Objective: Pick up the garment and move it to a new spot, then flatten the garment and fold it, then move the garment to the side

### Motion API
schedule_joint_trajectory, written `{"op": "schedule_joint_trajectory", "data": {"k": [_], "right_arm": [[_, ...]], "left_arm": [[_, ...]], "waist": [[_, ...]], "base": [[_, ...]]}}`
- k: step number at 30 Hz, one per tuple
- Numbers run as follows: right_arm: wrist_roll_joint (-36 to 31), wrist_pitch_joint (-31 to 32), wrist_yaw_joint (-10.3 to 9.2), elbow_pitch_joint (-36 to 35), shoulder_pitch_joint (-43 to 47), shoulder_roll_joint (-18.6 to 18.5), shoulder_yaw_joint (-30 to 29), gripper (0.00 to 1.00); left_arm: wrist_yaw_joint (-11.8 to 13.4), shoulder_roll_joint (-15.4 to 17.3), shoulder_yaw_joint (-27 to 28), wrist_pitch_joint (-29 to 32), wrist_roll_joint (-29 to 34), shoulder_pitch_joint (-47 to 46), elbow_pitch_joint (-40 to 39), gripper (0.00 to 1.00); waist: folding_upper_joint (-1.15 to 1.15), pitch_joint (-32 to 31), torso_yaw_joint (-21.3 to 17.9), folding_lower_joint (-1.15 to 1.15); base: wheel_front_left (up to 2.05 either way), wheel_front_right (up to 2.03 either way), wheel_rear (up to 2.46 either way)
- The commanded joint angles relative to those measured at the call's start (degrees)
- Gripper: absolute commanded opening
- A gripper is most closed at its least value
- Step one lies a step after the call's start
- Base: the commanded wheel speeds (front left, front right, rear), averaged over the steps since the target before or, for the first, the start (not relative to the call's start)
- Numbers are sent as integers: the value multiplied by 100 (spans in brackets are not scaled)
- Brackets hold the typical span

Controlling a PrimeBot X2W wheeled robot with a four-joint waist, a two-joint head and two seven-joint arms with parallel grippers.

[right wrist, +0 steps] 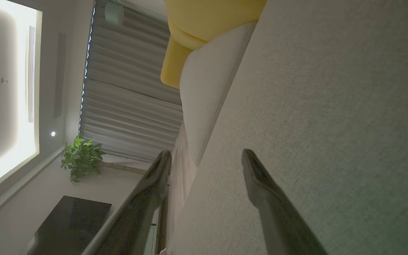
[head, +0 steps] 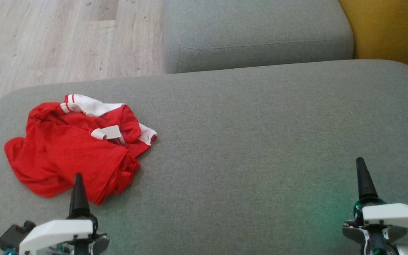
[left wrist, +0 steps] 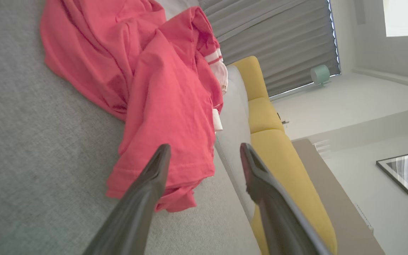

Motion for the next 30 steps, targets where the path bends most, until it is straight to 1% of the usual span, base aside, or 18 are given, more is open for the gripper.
{"op": "schedule_joint_trajectory", "data": {"k": [1,18,30], "right_arm": [[-232,-89,25,-264,-134,-47,82,100],[-1564,-377,38,-339,-71,-53,323,100],[-2301,-562,46,-377,-24,-57,487,100]], "left_arm": [[34,51,1,-91,237,-157,-255,100],[163,59,-216,-377,1427,-67,-395,100],[249,65,-339,-562,2170,-13,-442,100]], "waist": [[0,-11,1,0],[0,-117,16,0],[0,-196,10,0]], "base": [[0,0,0],[0,0,0],[0,0,0]]}}
